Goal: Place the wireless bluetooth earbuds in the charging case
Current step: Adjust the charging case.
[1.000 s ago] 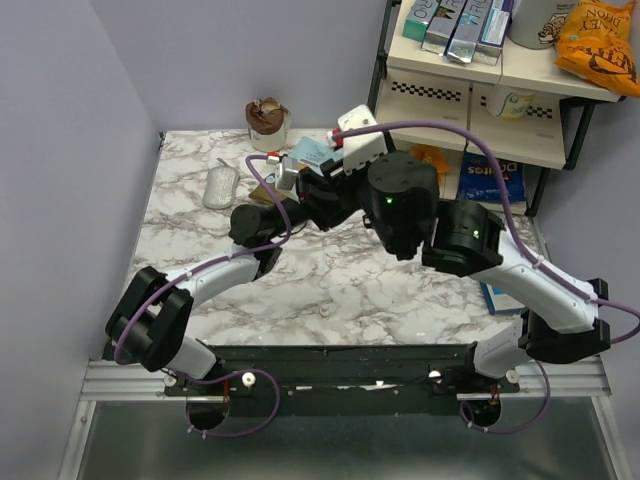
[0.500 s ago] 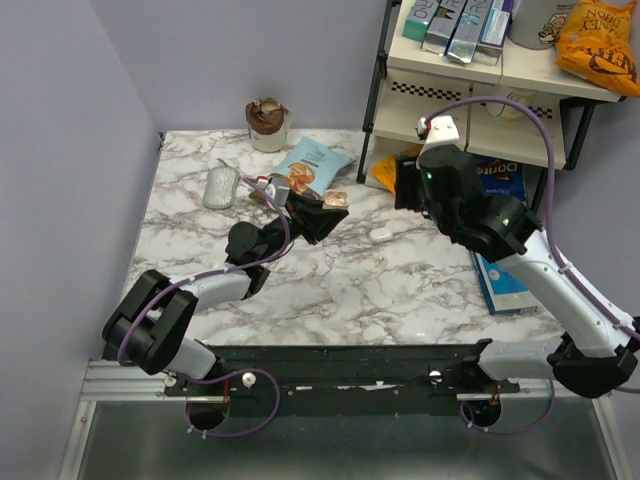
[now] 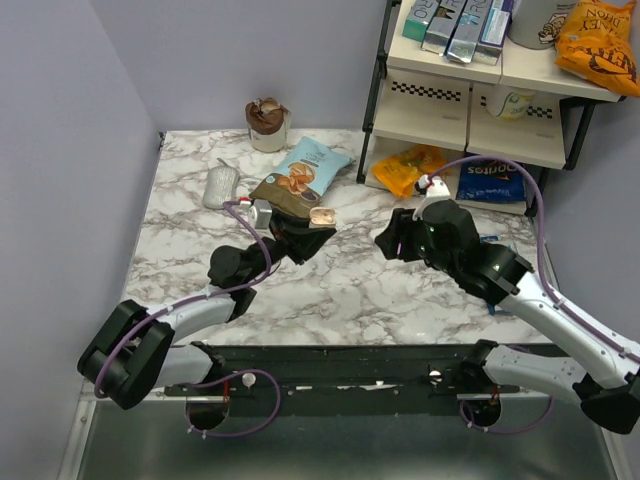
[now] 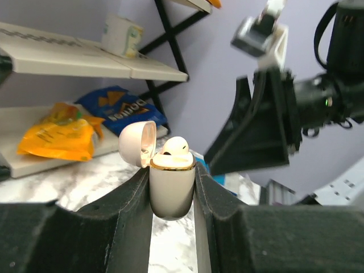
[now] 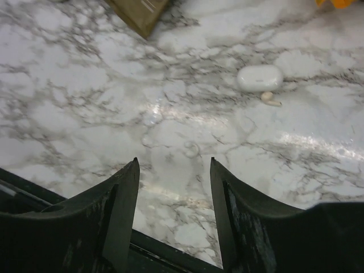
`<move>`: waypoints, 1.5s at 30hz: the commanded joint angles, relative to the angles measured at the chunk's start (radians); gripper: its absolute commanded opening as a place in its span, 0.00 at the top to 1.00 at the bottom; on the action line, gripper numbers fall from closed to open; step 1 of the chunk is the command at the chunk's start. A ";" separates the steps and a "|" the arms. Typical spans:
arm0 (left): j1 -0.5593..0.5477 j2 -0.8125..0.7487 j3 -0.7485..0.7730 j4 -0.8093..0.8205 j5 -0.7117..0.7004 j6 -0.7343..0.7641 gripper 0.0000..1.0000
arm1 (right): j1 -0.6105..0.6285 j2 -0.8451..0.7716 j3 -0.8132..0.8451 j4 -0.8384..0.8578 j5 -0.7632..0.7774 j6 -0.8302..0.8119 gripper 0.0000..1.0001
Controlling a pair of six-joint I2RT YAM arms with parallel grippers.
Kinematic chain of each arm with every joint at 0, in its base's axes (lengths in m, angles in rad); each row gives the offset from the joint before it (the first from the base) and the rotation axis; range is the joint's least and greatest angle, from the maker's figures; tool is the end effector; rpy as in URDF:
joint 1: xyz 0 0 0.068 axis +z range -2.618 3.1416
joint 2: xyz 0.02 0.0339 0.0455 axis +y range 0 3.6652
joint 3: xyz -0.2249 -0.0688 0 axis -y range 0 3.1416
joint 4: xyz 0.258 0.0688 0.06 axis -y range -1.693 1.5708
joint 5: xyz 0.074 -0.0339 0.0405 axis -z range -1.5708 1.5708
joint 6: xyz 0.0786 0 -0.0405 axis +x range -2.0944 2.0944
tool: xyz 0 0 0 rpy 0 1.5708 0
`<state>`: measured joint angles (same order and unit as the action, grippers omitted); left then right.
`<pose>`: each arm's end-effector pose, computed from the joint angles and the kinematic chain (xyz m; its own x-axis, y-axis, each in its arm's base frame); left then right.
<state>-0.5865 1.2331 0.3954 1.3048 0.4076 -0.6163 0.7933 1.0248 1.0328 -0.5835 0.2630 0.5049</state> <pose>0.2270 -0.1882 0.2399 -0.1580 -0.5321 -0.8318 0.8720 0.3201 -0.3704 0.2155 0.1898 0.2862 -0.5930 0.0634 -0.8027 -0.2837 0.9165 0.2820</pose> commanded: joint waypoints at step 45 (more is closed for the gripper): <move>-0.107 -0.040 0.126 0.384 0.494 -0.255 0.90 | 0.001 -0.026 0.226 0.076 -0.593 -0.292 0.36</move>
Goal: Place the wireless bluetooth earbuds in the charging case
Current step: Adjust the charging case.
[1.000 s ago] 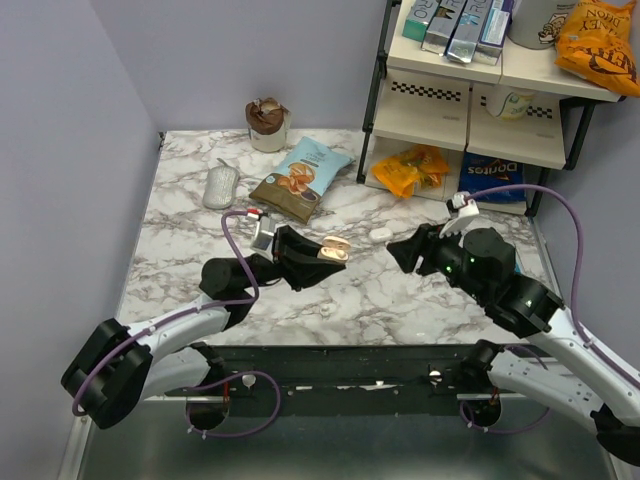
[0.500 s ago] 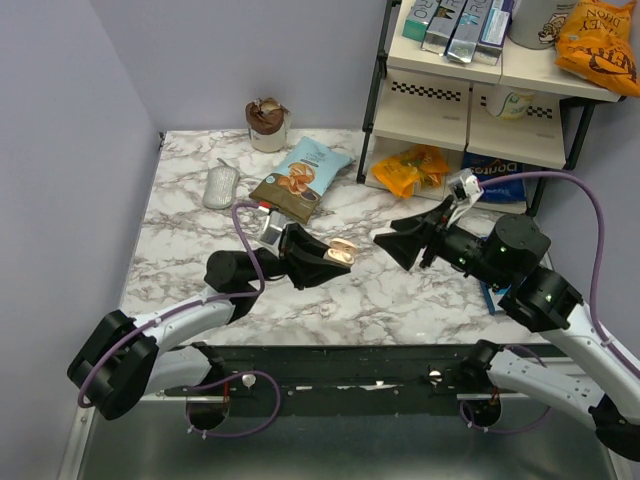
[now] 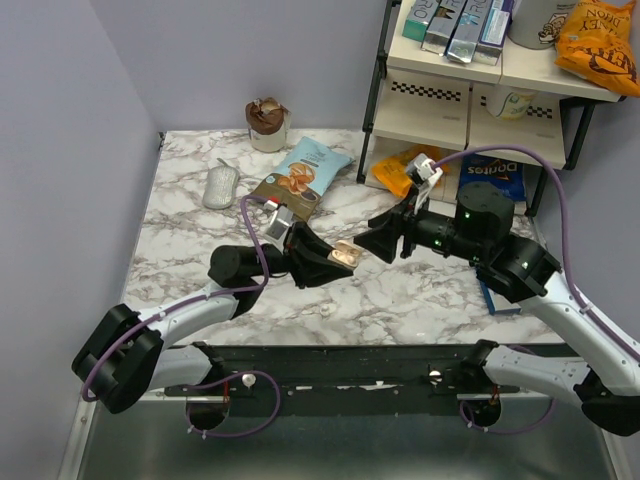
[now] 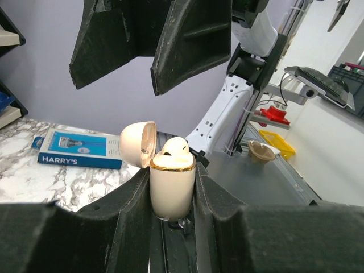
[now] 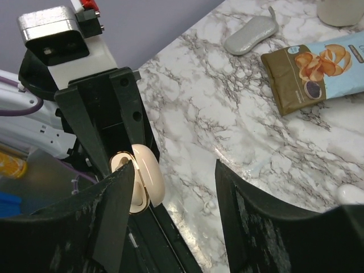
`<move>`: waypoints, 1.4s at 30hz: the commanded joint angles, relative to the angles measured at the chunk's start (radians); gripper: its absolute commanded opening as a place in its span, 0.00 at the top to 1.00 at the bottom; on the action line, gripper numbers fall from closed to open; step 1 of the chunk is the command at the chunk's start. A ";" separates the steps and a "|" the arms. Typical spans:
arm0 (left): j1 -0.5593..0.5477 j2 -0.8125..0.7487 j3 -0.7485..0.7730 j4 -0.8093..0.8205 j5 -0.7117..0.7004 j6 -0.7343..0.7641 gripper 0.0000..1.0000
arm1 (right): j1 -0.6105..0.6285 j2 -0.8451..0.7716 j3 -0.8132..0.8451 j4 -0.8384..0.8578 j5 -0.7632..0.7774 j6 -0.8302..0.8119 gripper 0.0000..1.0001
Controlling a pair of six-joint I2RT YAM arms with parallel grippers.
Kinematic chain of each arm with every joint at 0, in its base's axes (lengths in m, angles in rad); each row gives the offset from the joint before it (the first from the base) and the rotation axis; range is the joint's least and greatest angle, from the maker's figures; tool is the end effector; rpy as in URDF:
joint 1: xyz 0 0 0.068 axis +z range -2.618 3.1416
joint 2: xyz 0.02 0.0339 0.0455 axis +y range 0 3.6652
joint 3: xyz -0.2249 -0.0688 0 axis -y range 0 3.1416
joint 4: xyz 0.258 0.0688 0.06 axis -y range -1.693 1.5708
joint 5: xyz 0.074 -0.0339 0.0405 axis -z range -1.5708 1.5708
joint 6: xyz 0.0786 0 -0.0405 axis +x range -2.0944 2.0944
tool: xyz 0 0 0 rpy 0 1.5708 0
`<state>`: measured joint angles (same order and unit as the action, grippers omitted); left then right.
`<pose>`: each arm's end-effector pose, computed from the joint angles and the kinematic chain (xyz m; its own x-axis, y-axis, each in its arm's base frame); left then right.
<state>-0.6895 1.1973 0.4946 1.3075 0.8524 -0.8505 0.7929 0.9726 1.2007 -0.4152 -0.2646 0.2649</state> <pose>0.1761 -0.2219 0.2734 -0.3845 -0.3242 -0.8644 0.9211 -0.1968 -0.3359 0.1807 0.2127 0.3883 -0.3532 0.0015 -0.9355 -0.8035 0.5118 0.3042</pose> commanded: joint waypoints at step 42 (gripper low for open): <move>-0.013 0.015 0.021 0.380 0.042 -0.016 0.88 | 0.002 0.074 0.100 -0.134 -0.087 -0.032 0.34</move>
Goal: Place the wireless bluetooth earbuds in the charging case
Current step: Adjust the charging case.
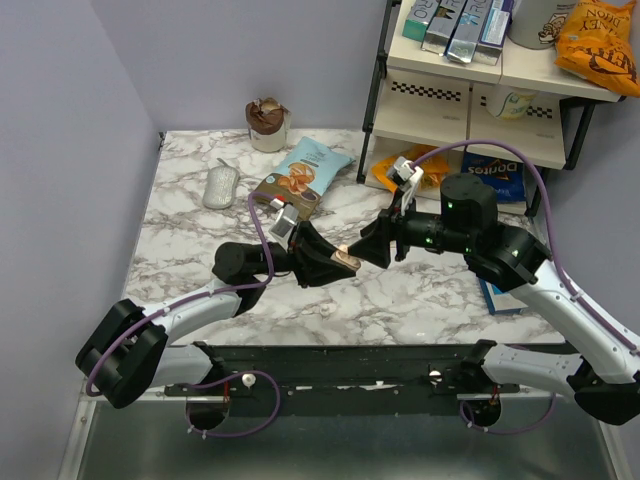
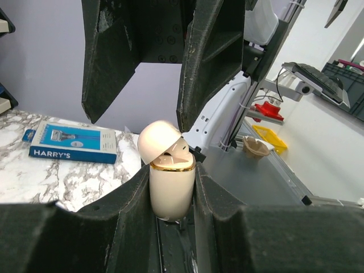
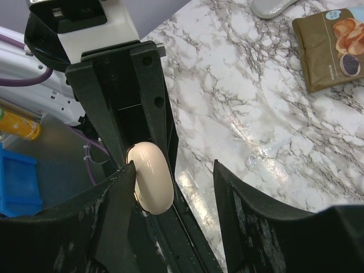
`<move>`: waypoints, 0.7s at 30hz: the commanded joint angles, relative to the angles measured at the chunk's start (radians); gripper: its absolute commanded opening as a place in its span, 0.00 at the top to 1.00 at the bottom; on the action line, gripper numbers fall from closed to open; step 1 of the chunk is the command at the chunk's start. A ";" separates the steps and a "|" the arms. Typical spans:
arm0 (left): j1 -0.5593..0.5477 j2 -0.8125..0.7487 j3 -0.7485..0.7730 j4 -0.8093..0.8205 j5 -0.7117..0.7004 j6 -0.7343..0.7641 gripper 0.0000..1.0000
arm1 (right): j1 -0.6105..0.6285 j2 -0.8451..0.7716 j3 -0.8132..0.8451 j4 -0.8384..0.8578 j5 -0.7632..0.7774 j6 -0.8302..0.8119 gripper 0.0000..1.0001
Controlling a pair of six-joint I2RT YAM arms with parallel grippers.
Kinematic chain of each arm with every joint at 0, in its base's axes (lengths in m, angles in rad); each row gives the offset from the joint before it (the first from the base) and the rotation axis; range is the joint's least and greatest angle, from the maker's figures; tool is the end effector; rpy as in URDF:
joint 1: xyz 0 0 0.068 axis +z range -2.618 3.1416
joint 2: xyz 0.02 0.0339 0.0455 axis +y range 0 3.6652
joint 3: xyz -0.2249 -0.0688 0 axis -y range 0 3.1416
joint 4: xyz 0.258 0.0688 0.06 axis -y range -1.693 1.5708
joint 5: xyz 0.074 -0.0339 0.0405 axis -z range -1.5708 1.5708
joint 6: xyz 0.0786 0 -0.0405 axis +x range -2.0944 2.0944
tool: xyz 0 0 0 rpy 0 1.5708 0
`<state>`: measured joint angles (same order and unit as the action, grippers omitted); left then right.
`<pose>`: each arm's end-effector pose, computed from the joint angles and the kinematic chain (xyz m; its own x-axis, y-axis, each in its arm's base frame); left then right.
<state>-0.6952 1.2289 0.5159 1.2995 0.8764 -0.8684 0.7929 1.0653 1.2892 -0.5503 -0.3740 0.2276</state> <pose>0.1783 -0.2273 0.2708 -0.4134 -0.2912 -0.8627 0.9067 -0.2180 -0.3610 0.1822 0.2258 0.3789 -0.4236 -0.1308 -0.8963 -0.8319 0.4478 0.3278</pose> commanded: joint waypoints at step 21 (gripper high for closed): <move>-0.017 -0.005 0.026 0.386 0.010 -0.004 0.89 | 0.002 0.028 0.035 -0.080 0.015 -0.017 0.32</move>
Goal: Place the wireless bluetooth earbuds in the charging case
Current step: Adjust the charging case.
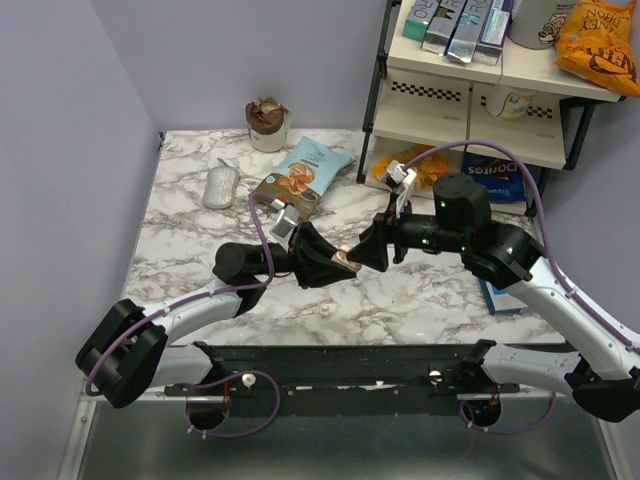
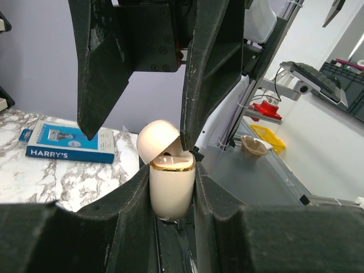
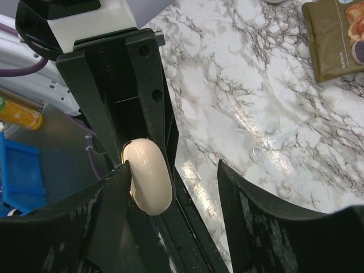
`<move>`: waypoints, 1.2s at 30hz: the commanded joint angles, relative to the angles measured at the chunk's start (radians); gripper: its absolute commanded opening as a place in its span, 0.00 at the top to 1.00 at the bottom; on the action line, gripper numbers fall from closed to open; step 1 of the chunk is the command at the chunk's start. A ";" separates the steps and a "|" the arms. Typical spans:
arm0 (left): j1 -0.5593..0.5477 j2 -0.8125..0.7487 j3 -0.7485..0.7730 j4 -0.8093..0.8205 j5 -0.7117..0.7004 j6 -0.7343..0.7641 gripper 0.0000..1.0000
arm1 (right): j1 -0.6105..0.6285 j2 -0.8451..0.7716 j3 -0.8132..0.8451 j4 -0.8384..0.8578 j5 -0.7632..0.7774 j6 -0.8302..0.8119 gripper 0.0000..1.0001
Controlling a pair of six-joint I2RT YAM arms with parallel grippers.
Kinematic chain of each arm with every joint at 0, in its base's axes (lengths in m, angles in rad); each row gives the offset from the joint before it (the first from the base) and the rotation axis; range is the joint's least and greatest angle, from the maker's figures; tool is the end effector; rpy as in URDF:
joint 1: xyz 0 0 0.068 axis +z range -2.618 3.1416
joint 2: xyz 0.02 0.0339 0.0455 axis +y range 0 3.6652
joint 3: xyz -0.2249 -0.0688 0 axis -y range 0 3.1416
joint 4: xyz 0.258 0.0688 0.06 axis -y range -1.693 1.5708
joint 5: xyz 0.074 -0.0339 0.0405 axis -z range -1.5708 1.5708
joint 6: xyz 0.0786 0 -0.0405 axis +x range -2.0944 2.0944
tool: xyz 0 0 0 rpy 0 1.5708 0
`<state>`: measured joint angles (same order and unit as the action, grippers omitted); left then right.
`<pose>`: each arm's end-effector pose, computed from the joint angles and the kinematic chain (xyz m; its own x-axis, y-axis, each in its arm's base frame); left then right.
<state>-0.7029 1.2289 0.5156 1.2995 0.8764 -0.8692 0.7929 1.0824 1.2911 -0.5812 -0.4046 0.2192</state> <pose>0.1765 -0.2287 0.2707 -0.4166 -0.2877 -0.8624 0.9046 -0.2251 -0.3619 0.1819 0.2288 0.3710 -0.4477 -0.1696 -0.8780 -0.8348 0.4311 0.3424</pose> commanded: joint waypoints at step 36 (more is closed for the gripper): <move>-0.021 -0.008 0.035 0.388 0.027 0.018 0.85 | 0.002 0.027 0.093 -0.091 0.029 -0.021 0.49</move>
<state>-0.7143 1.2423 0.5331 1.3010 0.8795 -0.8791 0.7971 1.0992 1.3609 -0.6544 -0.3676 0.1875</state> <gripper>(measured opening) 0.366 0.508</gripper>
